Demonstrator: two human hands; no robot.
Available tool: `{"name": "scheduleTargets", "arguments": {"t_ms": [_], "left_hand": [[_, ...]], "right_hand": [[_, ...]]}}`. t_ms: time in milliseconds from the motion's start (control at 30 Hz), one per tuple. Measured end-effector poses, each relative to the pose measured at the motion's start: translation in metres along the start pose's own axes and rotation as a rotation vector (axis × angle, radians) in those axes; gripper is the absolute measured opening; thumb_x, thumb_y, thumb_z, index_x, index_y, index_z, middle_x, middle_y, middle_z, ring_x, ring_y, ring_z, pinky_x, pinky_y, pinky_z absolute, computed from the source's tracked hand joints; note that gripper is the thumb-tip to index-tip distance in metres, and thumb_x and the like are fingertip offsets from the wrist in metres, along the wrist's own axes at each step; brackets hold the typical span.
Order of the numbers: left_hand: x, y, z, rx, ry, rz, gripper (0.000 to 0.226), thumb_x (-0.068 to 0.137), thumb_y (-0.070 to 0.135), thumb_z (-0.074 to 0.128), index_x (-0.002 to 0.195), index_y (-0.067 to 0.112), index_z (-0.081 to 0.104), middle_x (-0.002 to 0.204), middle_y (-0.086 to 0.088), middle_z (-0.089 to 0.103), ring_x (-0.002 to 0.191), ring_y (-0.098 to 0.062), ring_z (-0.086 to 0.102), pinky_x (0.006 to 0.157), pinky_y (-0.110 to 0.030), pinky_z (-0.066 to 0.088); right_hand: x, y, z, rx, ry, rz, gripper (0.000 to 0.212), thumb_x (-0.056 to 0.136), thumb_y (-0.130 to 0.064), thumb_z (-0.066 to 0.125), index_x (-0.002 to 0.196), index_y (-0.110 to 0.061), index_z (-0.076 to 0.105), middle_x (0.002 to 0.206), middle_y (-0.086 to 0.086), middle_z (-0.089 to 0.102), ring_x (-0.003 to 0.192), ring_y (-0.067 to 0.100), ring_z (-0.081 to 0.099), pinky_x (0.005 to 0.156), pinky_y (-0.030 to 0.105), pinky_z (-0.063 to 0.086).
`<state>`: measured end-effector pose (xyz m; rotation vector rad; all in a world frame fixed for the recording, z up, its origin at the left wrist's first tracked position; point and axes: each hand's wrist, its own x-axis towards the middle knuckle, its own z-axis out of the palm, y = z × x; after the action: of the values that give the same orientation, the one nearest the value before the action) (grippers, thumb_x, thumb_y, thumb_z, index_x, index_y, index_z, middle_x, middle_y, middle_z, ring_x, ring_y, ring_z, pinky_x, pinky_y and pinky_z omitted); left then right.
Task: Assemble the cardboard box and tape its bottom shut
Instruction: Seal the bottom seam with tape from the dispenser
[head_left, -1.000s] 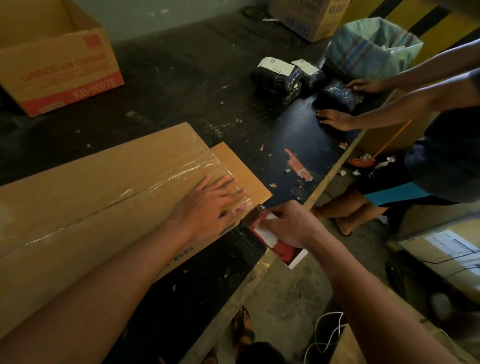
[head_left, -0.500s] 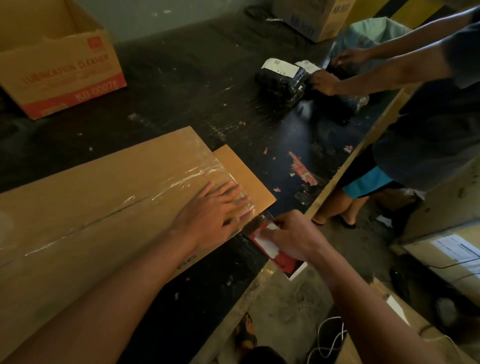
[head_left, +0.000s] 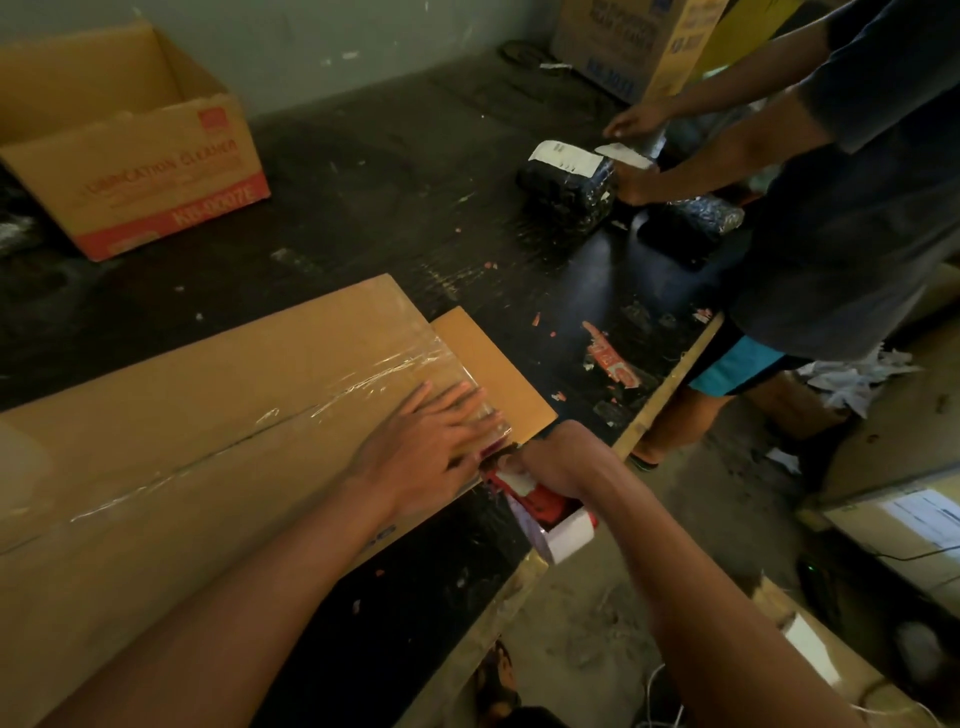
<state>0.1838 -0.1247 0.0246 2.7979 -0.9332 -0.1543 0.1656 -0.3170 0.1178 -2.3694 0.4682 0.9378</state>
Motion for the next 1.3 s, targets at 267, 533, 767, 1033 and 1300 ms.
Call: {"name": "scheduleTargets", "arguments": {"t_ms": [267, 533, 767, 1033, 1300], "left_hand": [[0.001, 0.000, 0.000, 0.000, 0.002, 0.000, 0.062, 0.099, 0.047, 0.029, 0.158, 0.045, 0.011, 0.169, 0.008, 0.010, 0.157, -0.009, -0.002, 0.127, -0.044, 0.002], [-0.001, 0.002, -0.002, -0.021, 0.003, 0.005, 0.056, 0.102, 0.047, 0.024, 0.157, 0.046, 0.012, 0.169, 0.007, 0.014, 0.157, -0.010, 0.000, 0.127, -0.045, 0.003], [0.001, 0.009, -0.005, 0.071, -0.024, -0.019, 0.061, 0.099, 0.044, 0.024, 0.159, 0.038, 0.020, 0.169, 0.004, 0.015, 0.157, -0.017, 0.006, 0.125, -0.055, 0.009], [0.010, 0.029, -0.002, 0.116, -0.011, -0.137, 0.062, 0.101, 0.052, 0.009, 0.157, 0.032, 0.028, 0.167, -0.001, 0.024, 0.156, -0.021, 0.014, 0.123, -0.060, 0.014], [0.011, 0.033, -0.009, 0.040, 0.001, -0.203, 0.074, 0.098, 0.059, 0.010, 0.158, 0.021, 0.028, 0.169, -0.004, 0.018, 0.157, -0.020, 0.009, 0.126, -0.052, 0.011]], "right_hand": [[0.007, -0.028, -0.022, -0.410, -0.246, -0.141, 0.039, 0.107, -0.037, 0.050, 0.131, -0.010, 0.064, 0.106, 0.008, 0.058, 0.096, 0.024, 0.055, 0.074, 0.028, 0.041], [0.010, -0.020, -0.017, -0.200, -0.369, -0.031, 0.022, 0.106, -0.022, 0.054, 0.091, -0.011, 0.063, 0.086, 0.007, 0.059, 0.069, 0.015, 0.051, 0.058, 0.023, 0.042], [0.022, 0.033, 0.027, -0.006, -0.043, -0.058, 0.029, 0.091, -0.035, 0.070, 0.102, -0.008, 0.069, 0.099, 0.007, 0.067, 0.097, 0.028, 0.069, 0.075, 0.034, 0.050], [0.018, 0.053, 0.008, 0.050, 0.152, -0.168, 0.040, 0.092, -0.047, 0.070, 0.115, -0.013, 0.074, 0.095, 0.006, 0.073, 0.088, 0.025, 0.072, 0.079, 0.041, 0.062], [0.001, 0.064, -0.022, 0.097, 0.256, -0.312, 0.033, 0.095, -0.045, 0.069, 0.119, -0.022, 0.071, 0.087, -0.009, 0.068, 0.077, 0.007, 0.067, 0.064, 0.024, 0.054]]}}
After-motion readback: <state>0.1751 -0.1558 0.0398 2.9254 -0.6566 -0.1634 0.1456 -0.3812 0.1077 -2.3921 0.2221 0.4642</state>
